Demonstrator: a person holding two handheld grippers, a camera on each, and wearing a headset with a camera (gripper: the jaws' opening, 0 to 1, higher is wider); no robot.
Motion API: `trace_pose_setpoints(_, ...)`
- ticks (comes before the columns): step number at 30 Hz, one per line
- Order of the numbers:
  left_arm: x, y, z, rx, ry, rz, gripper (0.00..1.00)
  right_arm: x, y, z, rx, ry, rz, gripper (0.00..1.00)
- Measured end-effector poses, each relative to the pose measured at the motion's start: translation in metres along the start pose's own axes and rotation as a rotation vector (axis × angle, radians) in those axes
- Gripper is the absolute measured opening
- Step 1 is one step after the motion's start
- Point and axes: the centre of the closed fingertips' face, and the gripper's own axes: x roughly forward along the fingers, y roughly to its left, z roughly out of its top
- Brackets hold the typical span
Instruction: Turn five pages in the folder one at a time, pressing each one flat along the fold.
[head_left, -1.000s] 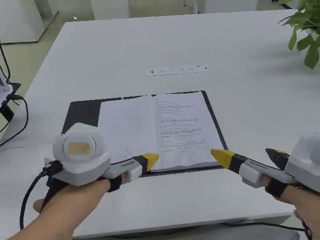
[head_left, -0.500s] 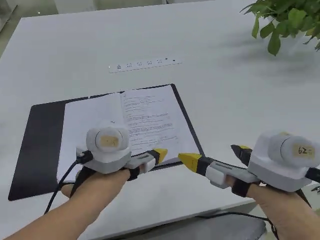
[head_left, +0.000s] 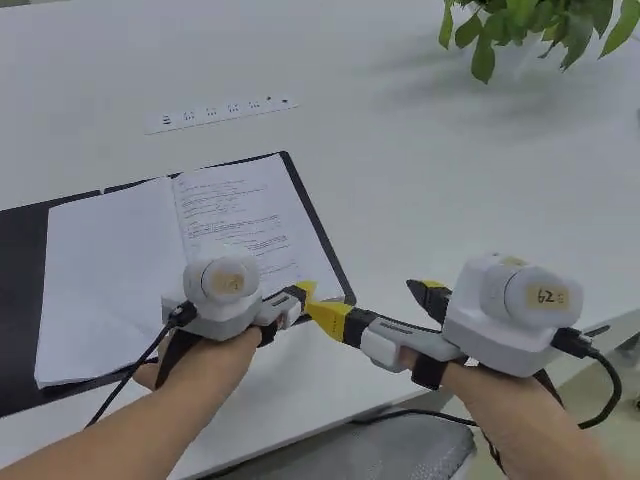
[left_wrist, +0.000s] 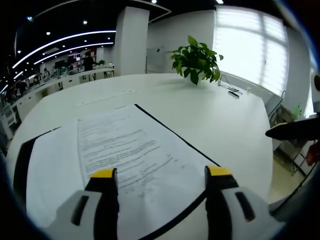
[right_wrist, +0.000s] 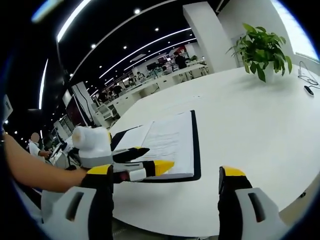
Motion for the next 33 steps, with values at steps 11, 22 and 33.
trace_pose_setpoints(11, 0.005, 0.009, -0.017, 0.061, -0.041, 0.07, 0.58, 0.005, -0.002, -0.007, 0.017, 0.012, 0.0, 0.83)
trace_pose_setpoints(22, 0.005, 0.013, -0.017, 0.045, -0.1, 0.042, 0.42, 0.011, -0.011, -0.012, 0.039, 0.035, -0.007, 0.82)
trace_pose_setpoints(33, 0.005, 0.02, -0.015, 0.025, -0.114, 0.05, 0.21, 0.023, -0.006, -0.013, 0.043, 0.05, 0.013, 0.8)
